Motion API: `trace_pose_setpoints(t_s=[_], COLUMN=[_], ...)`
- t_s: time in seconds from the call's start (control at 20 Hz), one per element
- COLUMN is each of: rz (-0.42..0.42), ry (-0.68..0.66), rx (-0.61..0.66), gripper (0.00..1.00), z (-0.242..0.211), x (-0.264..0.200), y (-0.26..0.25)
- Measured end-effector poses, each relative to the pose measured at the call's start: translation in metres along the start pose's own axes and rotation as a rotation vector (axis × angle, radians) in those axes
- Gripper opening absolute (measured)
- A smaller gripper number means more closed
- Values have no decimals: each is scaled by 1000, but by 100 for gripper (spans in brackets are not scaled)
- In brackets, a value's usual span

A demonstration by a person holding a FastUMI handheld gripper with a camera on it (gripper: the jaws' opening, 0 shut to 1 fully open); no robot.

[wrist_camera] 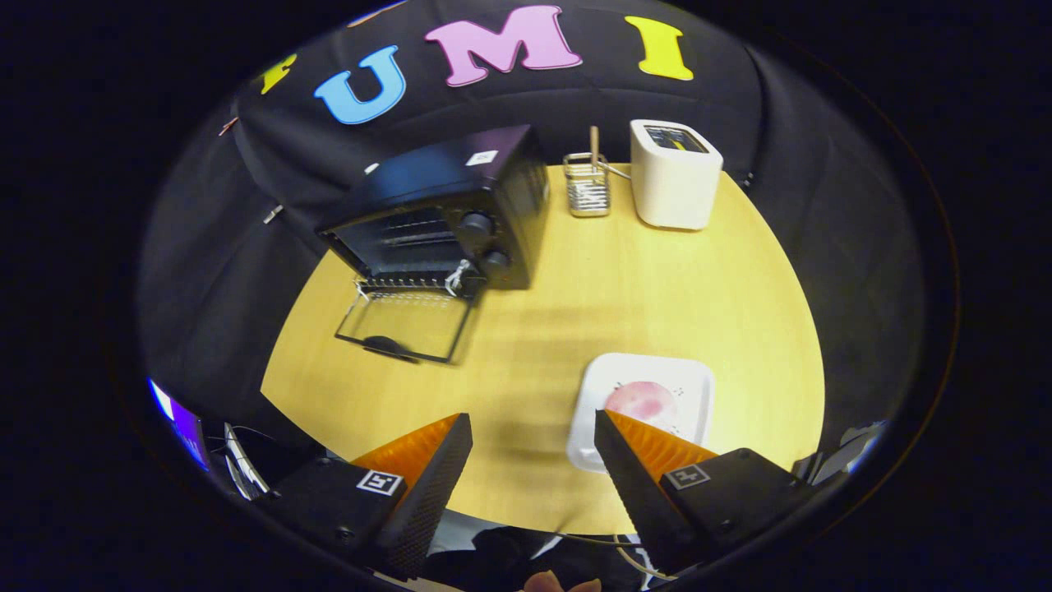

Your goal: Open the toaster oven, put the food inside, and close the toaster oven door.

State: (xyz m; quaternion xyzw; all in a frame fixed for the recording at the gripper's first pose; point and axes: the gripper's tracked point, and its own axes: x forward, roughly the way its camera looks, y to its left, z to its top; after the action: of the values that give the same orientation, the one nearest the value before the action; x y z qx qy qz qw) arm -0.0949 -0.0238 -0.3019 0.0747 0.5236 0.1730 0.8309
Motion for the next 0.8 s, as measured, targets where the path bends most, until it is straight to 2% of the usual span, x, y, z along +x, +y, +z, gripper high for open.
trace_pose_setpoints(t_s=[0.2, 0.4, 0.5, 0.55, 0.65, 0.8], rz=[-51, -49, -32, -14, 5, -11], ry=[79, 180, 224, 253, 318, 383], rx=[80, 195, 253, 282, 305, 293], gripper=[99, 98, 85, 73, 57, 57], z=[-13, -26, -32, -37, -51, -62], x=[9, 35, 52, 59, 75, 90], y=[-79, -126, -137, -137, -139, -140])
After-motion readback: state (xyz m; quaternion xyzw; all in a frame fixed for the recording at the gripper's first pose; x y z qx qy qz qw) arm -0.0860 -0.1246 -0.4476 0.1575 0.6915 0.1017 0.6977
